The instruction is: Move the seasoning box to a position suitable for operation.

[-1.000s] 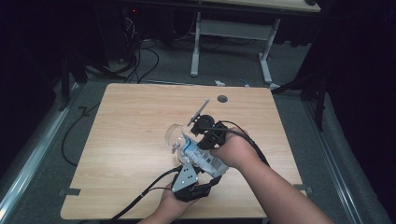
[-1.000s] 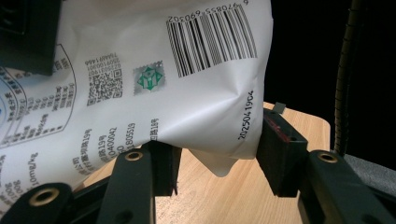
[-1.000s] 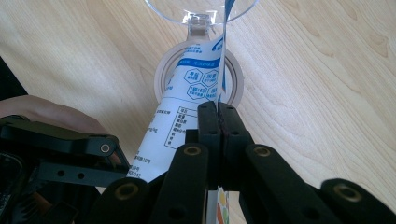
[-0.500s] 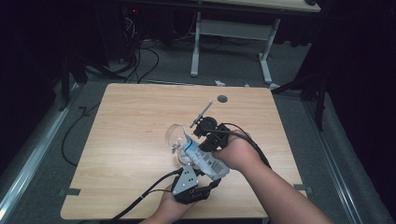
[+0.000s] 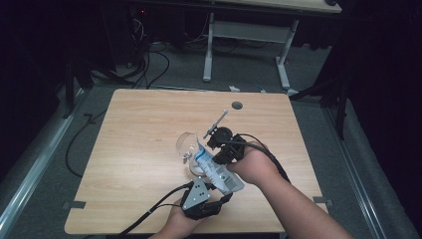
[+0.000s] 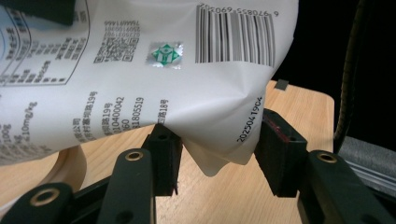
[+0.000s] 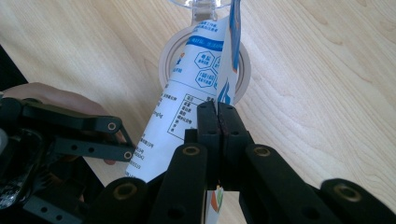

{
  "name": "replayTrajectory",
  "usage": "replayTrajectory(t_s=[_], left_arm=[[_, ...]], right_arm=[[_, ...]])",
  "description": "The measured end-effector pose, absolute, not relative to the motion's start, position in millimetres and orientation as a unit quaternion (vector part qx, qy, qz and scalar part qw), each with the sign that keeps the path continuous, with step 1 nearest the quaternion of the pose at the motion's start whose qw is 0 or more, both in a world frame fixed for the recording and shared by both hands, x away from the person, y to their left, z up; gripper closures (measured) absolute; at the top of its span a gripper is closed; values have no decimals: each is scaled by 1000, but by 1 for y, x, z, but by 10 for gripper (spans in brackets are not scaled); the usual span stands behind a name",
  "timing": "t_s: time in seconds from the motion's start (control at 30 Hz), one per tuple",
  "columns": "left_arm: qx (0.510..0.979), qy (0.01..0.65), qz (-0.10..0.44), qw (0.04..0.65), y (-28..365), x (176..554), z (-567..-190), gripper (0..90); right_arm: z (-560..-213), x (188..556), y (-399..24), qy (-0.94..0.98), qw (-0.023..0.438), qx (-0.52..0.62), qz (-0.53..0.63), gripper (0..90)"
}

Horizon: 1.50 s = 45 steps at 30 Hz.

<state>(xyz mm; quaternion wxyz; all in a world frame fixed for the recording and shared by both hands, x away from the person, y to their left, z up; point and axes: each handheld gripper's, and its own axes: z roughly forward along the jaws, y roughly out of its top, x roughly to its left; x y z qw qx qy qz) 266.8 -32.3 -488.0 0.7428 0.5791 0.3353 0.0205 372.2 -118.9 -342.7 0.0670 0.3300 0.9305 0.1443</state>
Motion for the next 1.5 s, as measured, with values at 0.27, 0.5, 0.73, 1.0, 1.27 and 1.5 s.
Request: replayTrajectory(t_s=[0.27,0.5,0.73,1.0,1.27,1.5], left_arm=[[584,340,23,737,-28,268,-495,537],[583,348,22,734,-25,269,-500,535],[586,349,22,731,-25,268,-502,535],[589,349,24,729,-25,268,-505,534],[589,350,22,728,-25,268,-505,532],[588,348,19,730,-26,267,-506,509]], right_arm=[[-342,370,-121,930,63,334,142,894],[-341,369,-119,931,61,333,135,894],[-342,367,-118,932,60,331,134,894],[-341,365,-120,932,60,332,133,896],[-341,363,-122,931,61,335,134,900],[-340,364,-123,930,55,337,137,900]])
